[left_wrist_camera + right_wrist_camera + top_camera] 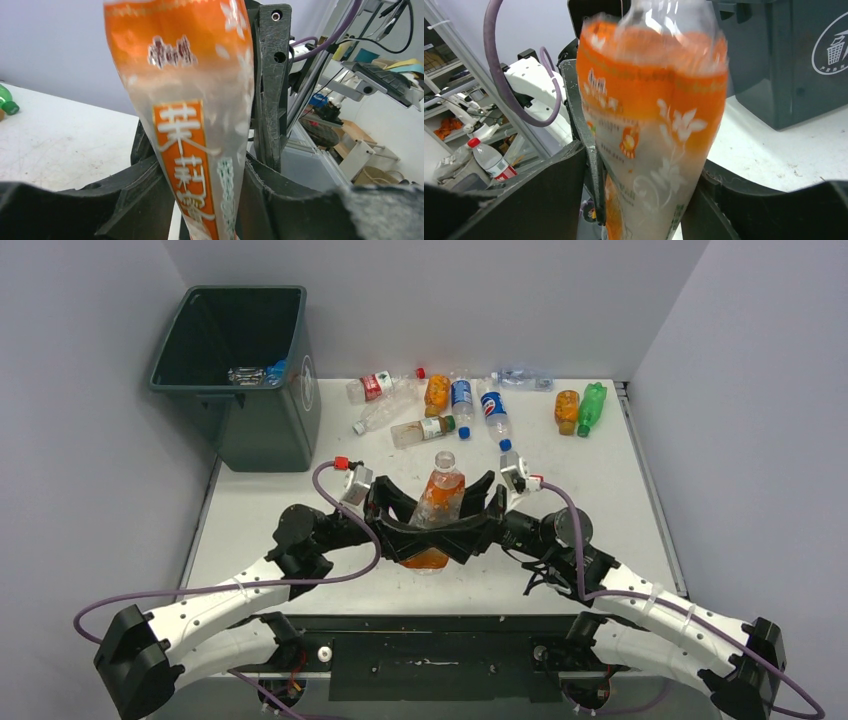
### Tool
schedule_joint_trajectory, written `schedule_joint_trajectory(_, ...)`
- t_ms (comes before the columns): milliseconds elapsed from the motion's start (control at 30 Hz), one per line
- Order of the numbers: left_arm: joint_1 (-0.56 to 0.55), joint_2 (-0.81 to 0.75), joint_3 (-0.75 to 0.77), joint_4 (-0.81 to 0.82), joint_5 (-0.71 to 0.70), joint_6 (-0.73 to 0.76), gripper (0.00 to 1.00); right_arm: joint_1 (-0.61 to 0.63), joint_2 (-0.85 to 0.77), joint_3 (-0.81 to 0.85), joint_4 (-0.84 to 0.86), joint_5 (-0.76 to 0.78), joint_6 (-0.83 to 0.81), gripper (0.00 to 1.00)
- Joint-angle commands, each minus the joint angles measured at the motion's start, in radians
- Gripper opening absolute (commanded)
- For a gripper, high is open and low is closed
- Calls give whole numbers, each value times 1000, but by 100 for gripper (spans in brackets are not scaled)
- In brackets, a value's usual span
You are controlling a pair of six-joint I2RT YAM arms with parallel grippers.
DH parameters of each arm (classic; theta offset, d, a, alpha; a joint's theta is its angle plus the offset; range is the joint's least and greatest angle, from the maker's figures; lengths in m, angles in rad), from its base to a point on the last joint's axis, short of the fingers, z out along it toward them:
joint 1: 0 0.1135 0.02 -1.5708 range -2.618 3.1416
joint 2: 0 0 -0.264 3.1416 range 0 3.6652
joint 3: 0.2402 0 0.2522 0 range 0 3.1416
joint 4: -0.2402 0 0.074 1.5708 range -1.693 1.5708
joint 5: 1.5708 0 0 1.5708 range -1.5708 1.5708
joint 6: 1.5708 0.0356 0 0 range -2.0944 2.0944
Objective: Put the plastic bottles in the bin
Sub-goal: Pick up the plastic bottle at the center of the board.
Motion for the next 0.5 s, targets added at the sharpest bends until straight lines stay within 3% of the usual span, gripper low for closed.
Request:
schedule_joint_trajectory(0, -34, -19, 23, -67, 0, 113, 50, -10, -21, -22, 187, 111, 15, 48)
schedule_joint_trajectory(100, -42, -20, 30, -92, -3, 131, 46, -9, -21, -18, 197, 100, 25, 82)
schedule_joint_trajectory(167, -43, -18, 32, -92, -3, 130, 41, -9, -22, -20, 200, 110, 33, 87)
schedule_joint_trajectory(233, -43, -17, 33, -91, 0, 131, 36, -9, -22, -17, 198, 114, 33, 79)
schedule_joint_trajectory(367, -48, -18, 33, -88, 7, 136, 29, -9, -8, -13, 191, 121, 43, 45)
schedule_joint_trajectory(467, -51, -18, 32, -90, 6, 140, 31, -8, -3, -21, 196, 121, 47, 36)
